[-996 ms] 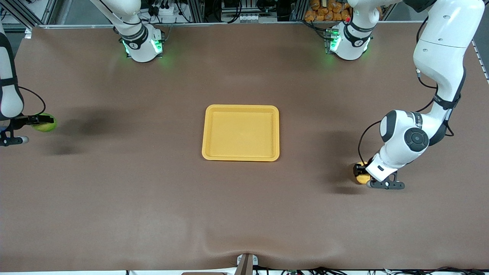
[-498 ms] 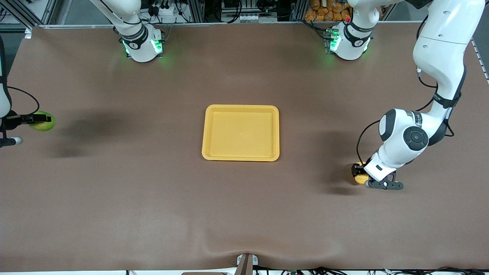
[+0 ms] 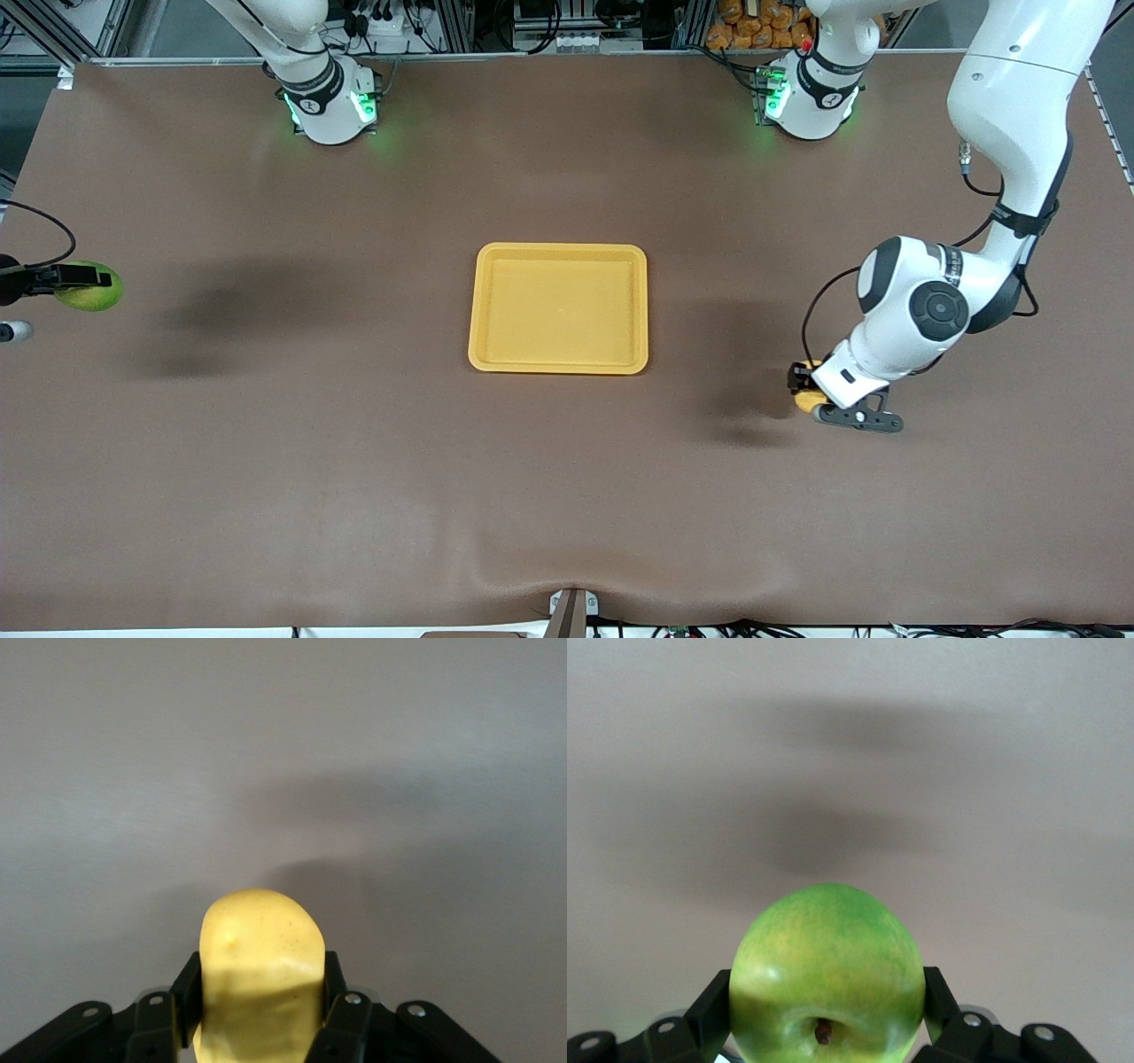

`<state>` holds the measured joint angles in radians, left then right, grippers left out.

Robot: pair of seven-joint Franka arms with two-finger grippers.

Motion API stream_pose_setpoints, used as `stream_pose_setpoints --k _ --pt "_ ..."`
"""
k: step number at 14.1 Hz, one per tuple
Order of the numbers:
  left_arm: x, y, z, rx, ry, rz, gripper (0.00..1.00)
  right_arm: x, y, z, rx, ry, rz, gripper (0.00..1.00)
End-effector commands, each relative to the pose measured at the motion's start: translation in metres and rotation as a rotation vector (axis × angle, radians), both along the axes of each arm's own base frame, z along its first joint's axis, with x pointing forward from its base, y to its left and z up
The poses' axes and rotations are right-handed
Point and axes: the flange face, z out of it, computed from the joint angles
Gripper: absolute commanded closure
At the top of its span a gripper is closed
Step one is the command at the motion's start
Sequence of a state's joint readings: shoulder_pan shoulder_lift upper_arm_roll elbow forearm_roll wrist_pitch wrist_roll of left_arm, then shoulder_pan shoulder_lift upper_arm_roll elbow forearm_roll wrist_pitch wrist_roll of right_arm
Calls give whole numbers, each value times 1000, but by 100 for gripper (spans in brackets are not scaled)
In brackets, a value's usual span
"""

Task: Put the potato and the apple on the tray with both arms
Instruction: 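Carry the potato with the left gripper over the yellow tray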

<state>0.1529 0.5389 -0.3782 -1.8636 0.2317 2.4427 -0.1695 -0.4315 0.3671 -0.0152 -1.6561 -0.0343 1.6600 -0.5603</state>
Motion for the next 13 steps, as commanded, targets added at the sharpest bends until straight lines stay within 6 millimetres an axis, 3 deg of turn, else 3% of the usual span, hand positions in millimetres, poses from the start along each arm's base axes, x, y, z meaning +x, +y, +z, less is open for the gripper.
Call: stream_pose_setpoints --k 1,4,9,12,13 --pt "-9 -29 13 -3 8 -1 83 8 15 14 14 -14 19 100" --pt "-20 -73 19 -16 13 -11 84 14 26 18 12 -20 37 100" --pt "-51 -177 37 -3 41 19 84 26 57 23 -5 -17 41 100" --pt "-77 -228 40 25 63 12 84 26 69 28 15 -13 46 100" --pt "-82 -236 40 39 51 18 84 27 74 29 28 -10 29 100"
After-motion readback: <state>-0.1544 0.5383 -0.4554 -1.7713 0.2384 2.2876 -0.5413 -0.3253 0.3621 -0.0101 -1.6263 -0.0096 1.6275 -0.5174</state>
